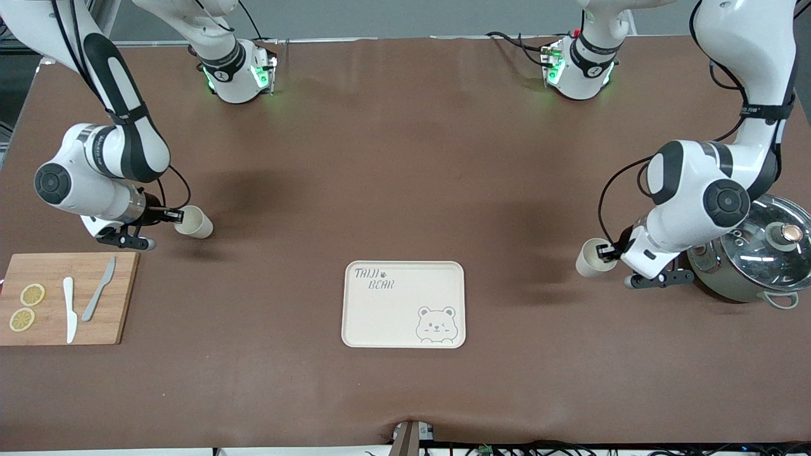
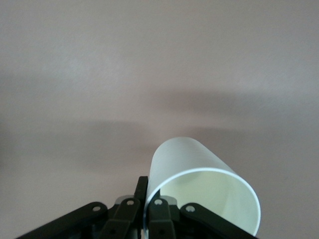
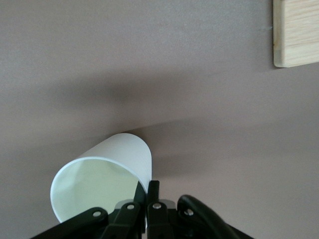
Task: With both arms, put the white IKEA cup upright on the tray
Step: 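Close the left gripper on its cup while the right gripper grasps its cup, then carry the cup with the left gripper onto the bear tray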
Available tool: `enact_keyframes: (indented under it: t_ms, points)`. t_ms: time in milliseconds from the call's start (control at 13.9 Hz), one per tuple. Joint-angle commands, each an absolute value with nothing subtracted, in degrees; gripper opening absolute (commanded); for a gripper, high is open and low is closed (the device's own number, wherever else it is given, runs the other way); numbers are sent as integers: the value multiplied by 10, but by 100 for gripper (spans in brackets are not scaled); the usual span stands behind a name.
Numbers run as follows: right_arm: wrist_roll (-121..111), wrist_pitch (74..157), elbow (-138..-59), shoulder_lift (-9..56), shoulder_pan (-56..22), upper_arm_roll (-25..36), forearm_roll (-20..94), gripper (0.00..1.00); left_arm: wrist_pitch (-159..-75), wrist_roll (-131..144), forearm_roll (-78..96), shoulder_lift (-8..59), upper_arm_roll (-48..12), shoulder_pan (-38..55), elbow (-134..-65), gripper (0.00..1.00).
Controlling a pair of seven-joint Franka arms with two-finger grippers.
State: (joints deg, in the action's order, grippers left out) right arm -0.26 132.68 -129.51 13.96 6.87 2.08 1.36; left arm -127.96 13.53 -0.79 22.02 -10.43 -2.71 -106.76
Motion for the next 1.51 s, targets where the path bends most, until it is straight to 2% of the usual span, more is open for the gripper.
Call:
enact_keyframes:
  t_ms: [0, 359, 718, 1006, 1149, 1436]
  points:
    - [-1, 1313, -1279, 135, 76, 14, 23, 0, -1246, 166, -12, 263, -104, 0, -989, 0]
    - [1, 1152, -1153, 137, 71, 14, 61, 0, -1221, 289, -11, 311, -104, 62, -891, 0]
    - [60, 1134, -1102, 139, 48, 13, 80, 0, -1221, 473, -11, 378, -105, 140, -820, 0]
    - [162, 1049, -1011, 166, 18, 11, 81, 0, -1228, 576, -11, 424, -104, 194, -768, 0]
    - [212, 1005, -968, 179, 0, 11, 81, 0, -1251, 612, -11, 442, -104, 213, -763, 0]
    - [285, 1001, -940, 192, -37, 10, 83, 0, -1309, 666, -12, 479, -102, 233, -764, 0]
